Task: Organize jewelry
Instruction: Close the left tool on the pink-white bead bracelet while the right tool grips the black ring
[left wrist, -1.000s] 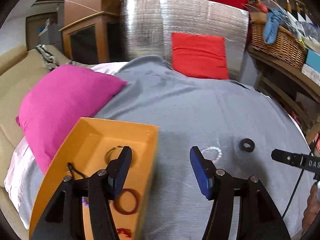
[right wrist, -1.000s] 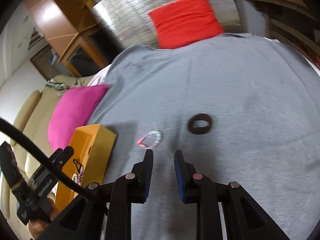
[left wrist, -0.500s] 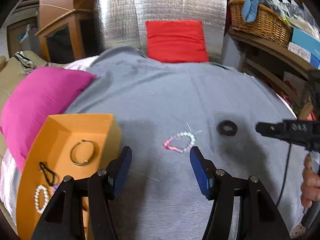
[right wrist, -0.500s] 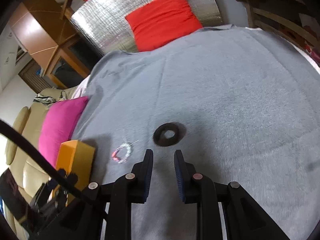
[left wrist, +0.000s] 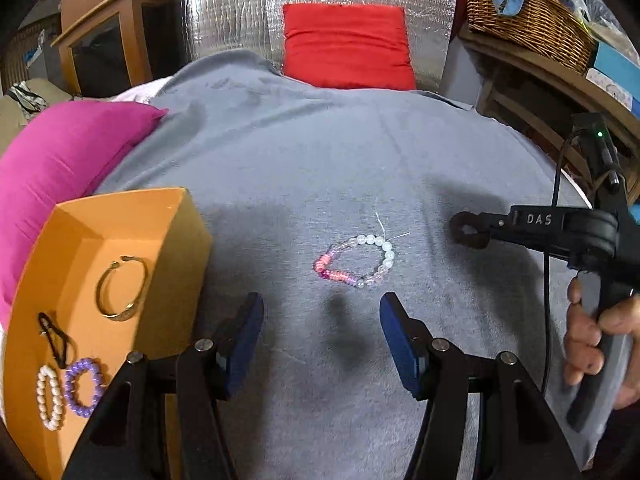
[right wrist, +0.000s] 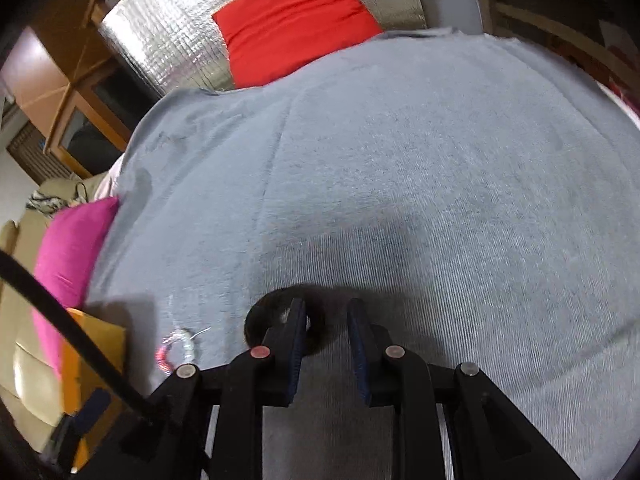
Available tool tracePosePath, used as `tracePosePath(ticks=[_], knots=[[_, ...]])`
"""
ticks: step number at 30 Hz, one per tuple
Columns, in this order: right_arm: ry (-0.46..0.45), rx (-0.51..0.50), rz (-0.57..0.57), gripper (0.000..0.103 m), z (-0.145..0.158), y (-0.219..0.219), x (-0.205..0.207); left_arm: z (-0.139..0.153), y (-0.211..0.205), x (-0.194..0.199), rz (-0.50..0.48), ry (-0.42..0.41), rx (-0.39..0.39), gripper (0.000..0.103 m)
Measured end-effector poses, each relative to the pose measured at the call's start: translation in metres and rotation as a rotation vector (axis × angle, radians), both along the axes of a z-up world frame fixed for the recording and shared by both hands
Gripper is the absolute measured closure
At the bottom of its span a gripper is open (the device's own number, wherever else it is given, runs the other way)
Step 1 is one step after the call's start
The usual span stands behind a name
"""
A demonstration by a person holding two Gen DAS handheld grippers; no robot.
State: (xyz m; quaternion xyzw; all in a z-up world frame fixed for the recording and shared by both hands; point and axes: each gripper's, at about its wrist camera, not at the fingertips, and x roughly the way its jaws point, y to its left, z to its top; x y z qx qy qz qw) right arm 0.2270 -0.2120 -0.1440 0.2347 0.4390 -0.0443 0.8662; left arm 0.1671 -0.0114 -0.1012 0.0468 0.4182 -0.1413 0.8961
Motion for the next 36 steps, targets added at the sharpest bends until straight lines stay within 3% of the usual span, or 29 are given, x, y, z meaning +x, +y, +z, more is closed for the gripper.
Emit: tracePosePath(ticks=[3,14,16,18,22,24,28,31,33,36], knots=[[-0.015,-0.073,0.012,0.095,0.003,0.006,0.0,-0.003,-0.004,0.006,0.002,0.003,-0.016,0.042],[0.013,-0.056,0.063,0.095,0.01,-0.007,-0.04,-0.016,-0.01,0.032,0.039,0.02,-0.06,0.043],[0.015,-0.063,0.07,0.095,0.012,-0.009,-0.048,-0.021,-0.015,0.036,0.031,0.032,-0.05,0.05],[0.017,-0.064,0.078,0.095,0.013,-0.01,-0.054,-0.026,-0.019,0.038,0.012,0.047,-0.041,0.063],[0.022,-0.067,0.088,0.095,0.013,-0.013,-0.06,-0.035,-0.029,0.039,-0.022,0.035,-0.01,0.073],[0.022,-0.062,0.09,0.095,0.013,-0.016,-0.062,-0.035,-0.03,0.035,-0.042,0.025,-0.009,0.093],[-0.003,-0.024,0.088,0.094,0.015,-0.022,-0.06,-0.035,-0.036,0.023,-0.107,0.031,0.023,0.096],[-0.007,0.023,0.087,0.084,0.016,-0.02,-0.052,-0.031,-0.034,0.015,-0.139,0.044,0.023,0.096],[-0.01,0.028,0.086,0.067,0.015,-0.016,-0.044,-0.03,-0.031,0.011,-0.153,0.055,0.015,0.096],[-0.03,0.019,0.094,0.067,0.016,-0.003,-0.034,-0.027,-0.03,0.003,-0.17,0.056,0.026,0.096]])
